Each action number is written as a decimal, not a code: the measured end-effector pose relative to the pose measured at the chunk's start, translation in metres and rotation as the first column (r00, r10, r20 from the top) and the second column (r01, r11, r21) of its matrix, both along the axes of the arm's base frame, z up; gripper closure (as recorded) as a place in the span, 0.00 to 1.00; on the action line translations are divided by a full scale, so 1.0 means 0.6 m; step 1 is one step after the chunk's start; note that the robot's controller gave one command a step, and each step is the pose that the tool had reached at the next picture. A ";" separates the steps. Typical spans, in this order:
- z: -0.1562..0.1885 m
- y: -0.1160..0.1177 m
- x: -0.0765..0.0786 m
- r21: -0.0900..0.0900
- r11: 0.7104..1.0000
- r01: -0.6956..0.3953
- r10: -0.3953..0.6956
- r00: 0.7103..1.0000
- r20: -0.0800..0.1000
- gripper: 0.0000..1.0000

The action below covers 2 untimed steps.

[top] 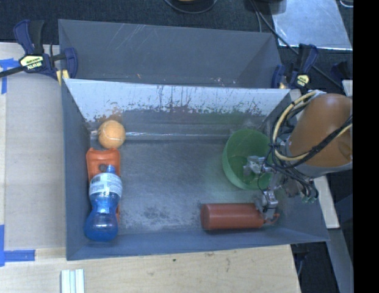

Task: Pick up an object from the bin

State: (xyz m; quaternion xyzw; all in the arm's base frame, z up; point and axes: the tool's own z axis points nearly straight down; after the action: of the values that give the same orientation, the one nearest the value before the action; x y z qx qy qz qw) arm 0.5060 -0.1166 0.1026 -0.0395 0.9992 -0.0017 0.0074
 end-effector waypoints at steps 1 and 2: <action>0.070 0.003 -0.024 0.000 0.993 -0.118 0.118 0.993 -0.008 0.00; 0.009 0.047 -0.022 -0.003 0.993 -0.118 0.118 0.993 0.004 0.00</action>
Offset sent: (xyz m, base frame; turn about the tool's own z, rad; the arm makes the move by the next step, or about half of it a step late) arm -0.0146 0.0290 0.0049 -0.1179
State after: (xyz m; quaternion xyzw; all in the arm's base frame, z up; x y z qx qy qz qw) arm 0.4926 -0.0881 0.1083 -0.0986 0.9951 -0.0027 0.0095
